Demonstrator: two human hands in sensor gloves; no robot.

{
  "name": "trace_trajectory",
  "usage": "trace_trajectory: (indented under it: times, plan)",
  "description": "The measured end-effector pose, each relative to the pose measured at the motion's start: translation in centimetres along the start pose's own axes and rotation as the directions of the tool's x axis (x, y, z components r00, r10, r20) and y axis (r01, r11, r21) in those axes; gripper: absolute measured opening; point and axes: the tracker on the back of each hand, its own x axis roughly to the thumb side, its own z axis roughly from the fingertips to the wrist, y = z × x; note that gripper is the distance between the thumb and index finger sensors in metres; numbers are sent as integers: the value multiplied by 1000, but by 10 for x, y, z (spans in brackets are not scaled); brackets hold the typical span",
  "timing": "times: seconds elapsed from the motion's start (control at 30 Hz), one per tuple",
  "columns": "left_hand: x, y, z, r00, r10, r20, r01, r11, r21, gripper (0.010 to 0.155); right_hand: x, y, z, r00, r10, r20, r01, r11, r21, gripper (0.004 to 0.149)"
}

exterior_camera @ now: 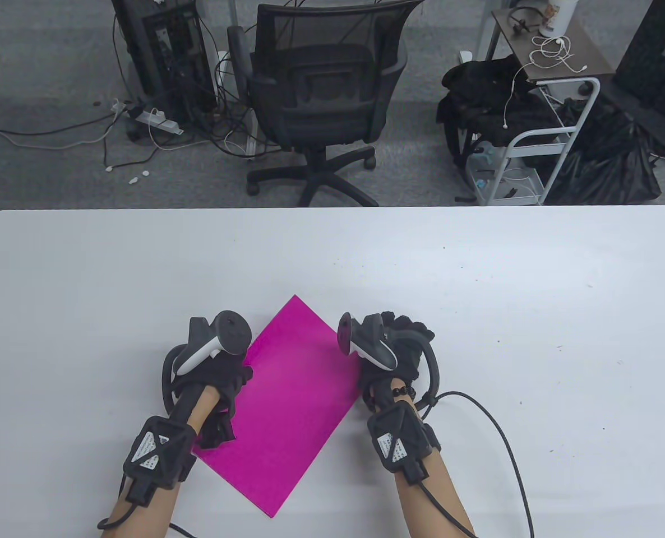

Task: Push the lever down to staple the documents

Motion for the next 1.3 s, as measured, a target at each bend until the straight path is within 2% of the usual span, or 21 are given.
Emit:
trace_trajectory:
  times: [0.57, 1.3]
  plan:
    - [1, -1, 1, 1000, -10, 0, 10, 1000, 13, 43, 4, 1, -2, 999, 43, 11, -43, 999, -11, 70]
    - [0, -2, 0, 1000, -14, -2, 14, 1000, 18, 43, 3, 6, -7, 1000, 12, 18, -12, 1000, -12, 70]
